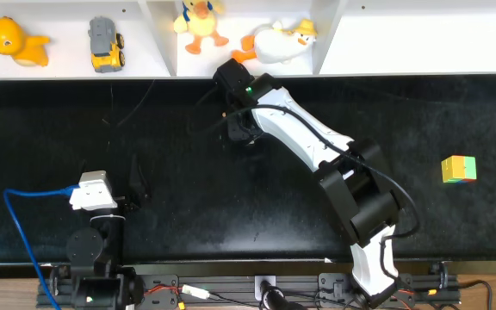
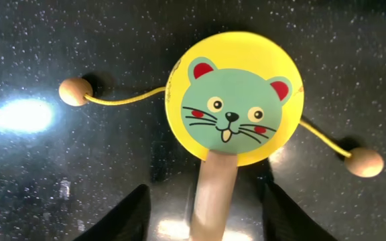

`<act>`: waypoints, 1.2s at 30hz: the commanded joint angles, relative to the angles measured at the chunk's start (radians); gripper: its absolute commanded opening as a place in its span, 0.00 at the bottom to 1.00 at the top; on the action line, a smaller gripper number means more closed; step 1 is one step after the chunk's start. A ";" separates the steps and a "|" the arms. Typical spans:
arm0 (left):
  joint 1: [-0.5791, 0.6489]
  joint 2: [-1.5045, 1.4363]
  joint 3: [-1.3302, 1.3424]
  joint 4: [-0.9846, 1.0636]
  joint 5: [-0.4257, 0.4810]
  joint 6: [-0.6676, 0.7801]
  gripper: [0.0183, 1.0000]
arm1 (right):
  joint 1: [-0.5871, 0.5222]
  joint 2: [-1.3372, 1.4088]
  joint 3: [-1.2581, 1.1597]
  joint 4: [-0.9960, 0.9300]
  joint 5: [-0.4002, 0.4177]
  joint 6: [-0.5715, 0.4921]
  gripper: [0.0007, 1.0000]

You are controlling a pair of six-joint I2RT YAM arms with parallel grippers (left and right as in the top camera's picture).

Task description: Store Toys

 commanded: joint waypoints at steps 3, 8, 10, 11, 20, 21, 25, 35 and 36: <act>-0.006 -0.013 -0.009 0.003 0.013 -0.011 1.00 | 0.004 0.014 0.024 0.002 -0.007 0.000 0.28; -0.006 -0.013 -0.009 0.003 0.013 -0.011 1.00 | 0.004 0.016 0.024 0.002 -0.006 0.000 0.18; -0.006 -0.013 -0.009 0.003 0.013 -0.011 1.00 | 0.004 0.016 0.024 0.001 -0.006 0.000 0.14; -0.006 -0.013 -0.009 0.003 0.013 -0.011 1.00 | 0.004 0.016 0.024 0.001 -0.006 0.000 0.13; -0.006 -0.013 -0.009 0.003 0.013 -0.011 1.00 | 0.004 0.011 0.028 -0.040 -0.018 0.000 0.05; -0.006 -0.013 -0.009 0.003 0.013 -0.011 1.00 | 0.004 0.007 0.031 -0.052 -0.020 0.001 0.04; -0.006 -0.013 -0.009 0.003 0.013 -0.011 1.00 | 0.005 -0.032 0.042 -0.117 -0.036 0.001 0.05; -0.006 -0.013 -0.009 0.003 0.013 -0.011 1.00 | 0.089 -0.302 0.041 -0.264 -0.010 0.007 0.05; -0.006 -0.013 -0.009 0.003 0.013 -0.011 1.00 | 0.101 -0.329 0.041 -0.283 0.010 0.022 0.04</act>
